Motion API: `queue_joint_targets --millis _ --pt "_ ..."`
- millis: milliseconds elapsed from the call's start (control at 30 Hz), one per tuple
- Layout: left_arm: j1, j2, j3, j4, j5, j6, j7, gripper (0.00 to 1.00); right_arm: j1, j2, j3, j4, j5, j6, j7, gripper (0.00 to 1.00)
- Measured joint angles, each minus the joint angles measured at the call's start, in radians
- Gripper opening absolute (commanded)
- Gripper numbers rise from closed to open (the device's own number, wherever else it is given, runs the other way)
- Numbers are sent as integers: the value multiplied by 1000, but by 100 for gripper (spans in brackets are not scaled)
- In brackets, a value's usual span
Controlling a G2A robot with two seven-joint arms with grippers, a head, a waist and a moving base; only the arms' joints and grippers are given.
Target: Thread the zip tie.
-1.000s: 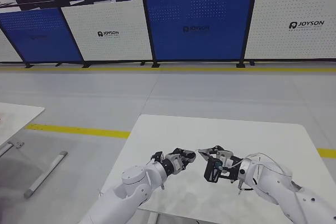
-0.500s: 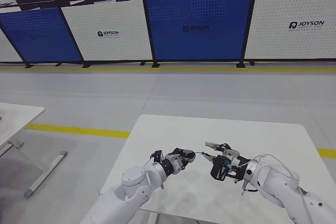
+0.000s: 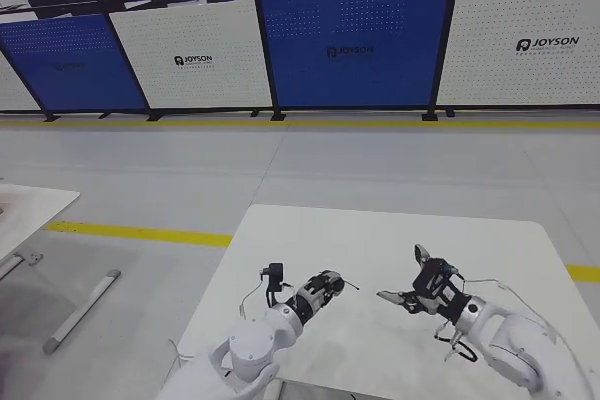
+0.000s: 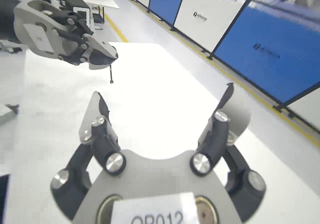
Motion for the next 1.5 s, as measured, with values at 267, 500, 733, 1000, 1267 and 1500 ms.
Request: queue_joint_targets --millis 267,500,733,1000,1267,1500 --pt "0 0 -1 0 -3 0 0 0 -1 0 2 0 -37 0 -6 100" --pt "0 -1 0 2 13 -15 1 0 -10 -7 -13 -9 37 0 33 100" --pt "25 -2 -13 -15 74 -68 0 0 62 -5 -61 43 524 0 181 100" --pt "64 -1 -42 -48 112 -78 -10 0 112 -37 -42 120 1116 0 543 100" --pt "68 -4 -48 -51 125 -77 18 0 114 -51 -28 146 1227 0 651 100" --pt "68 -4 -48 -51 124 -77 17 0 114 -51 -28 146 1229 0 653 100"
